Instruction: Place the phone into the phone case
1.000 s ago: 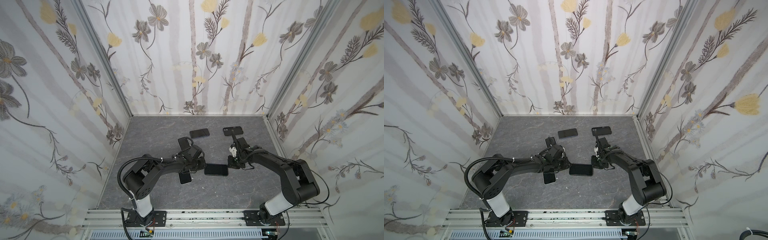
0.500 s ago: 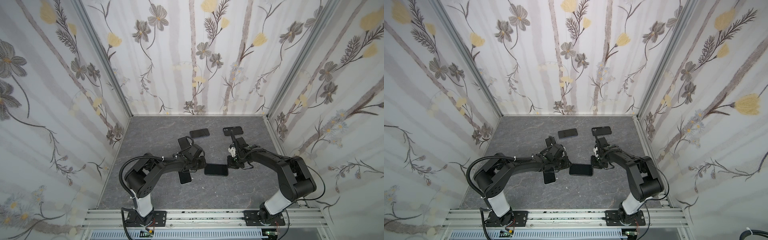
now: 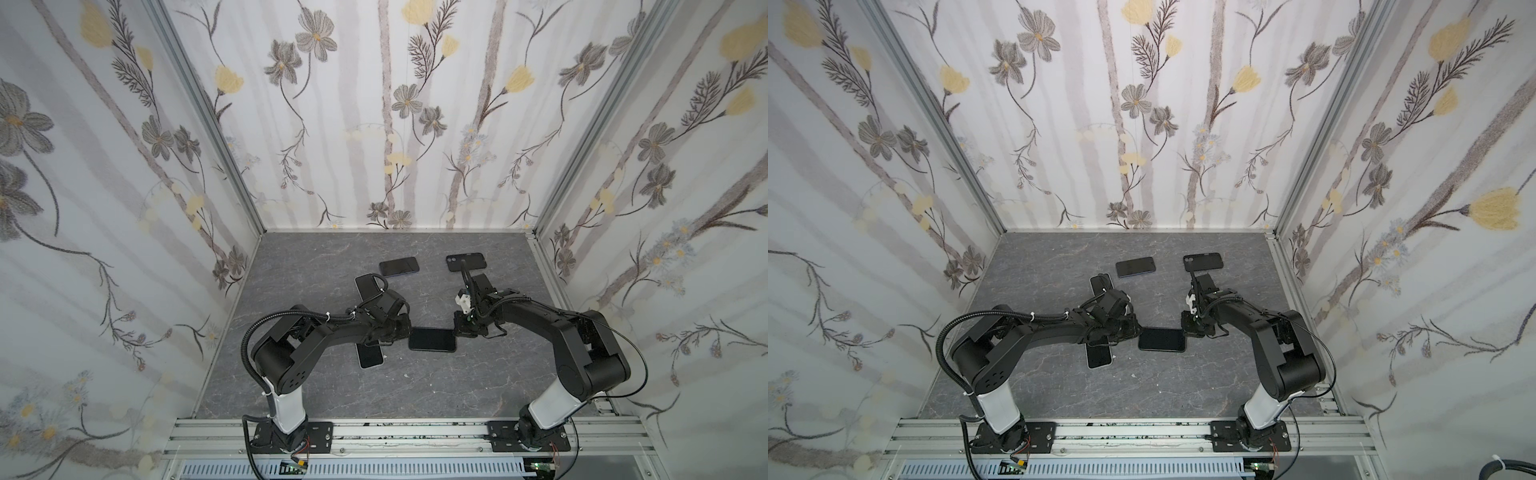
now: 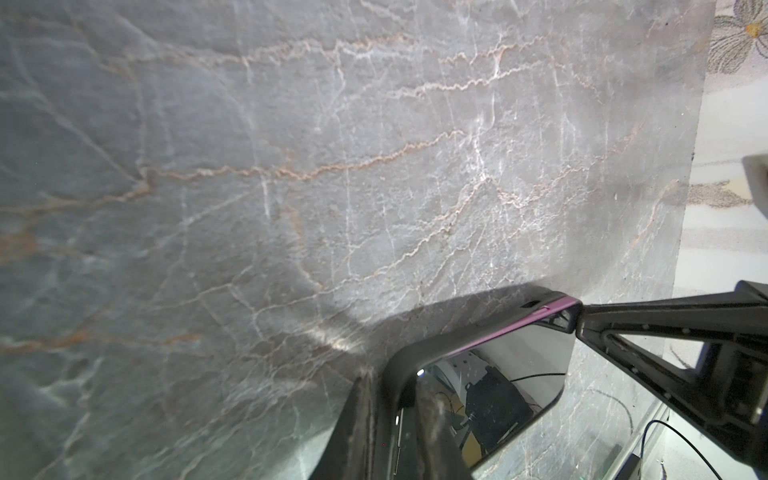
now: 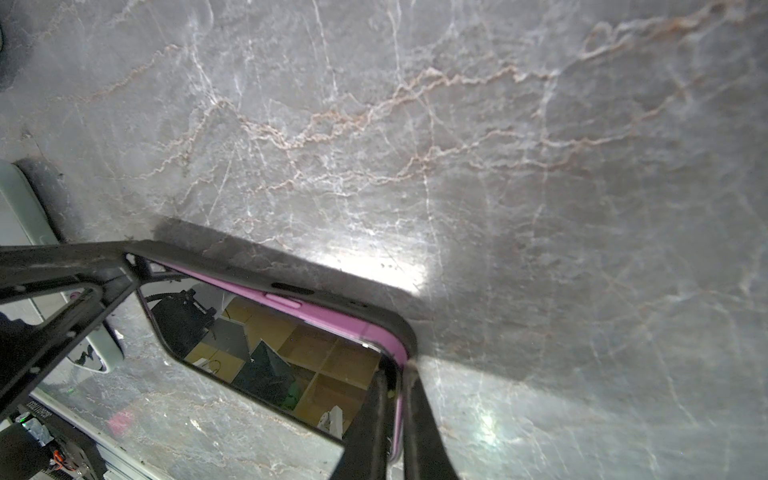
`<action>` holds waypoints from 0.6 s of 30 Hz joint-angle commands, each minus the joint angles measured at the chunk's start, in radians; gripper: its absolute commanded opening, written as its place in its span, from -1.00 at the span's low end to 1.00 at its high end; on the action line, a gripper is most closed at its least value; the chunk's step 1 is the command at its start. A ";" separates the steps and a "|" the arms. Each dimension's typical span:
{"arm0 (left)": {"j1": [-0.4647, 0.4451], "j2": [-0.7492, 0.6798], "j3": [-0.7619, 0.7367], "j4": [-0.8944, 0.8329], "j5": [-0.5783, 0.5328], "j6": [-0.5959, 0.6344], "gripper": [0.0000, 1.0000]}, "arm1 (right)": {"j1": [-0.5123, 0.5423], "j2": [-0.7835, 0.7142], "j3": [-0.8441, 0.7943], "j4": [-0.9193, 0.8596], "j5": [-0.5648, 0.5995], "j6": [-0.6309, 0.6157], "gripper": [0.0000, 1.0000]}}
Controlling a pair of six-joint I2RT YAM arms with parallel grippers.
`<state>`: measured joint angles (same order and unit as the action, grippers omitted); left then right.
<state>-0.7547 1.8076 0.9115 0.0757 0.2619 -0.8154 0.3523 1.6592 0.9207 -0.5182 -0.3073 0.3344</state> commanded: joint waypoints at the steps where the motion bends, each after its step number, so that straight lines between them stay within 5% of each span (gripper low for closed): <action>1: -0.001 0.005 -0.010 0.006 -0.015 0.002 -0.62 | 0.004 0.022 -0.015 -0.014 0.081 -0.011 -0.80; 18: 0.000 -0.003 -0.043 0.029 -0.010 -0.007 -0.63 | 0.051 0.057 -0.005 -0.071 0.196 -0.012 -0.80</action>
<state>-0.7547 1.8072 0.8768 0.1383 0.2665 -0.8188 0.3923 1.6783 0.9318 -0.5373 -0.2367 0.3309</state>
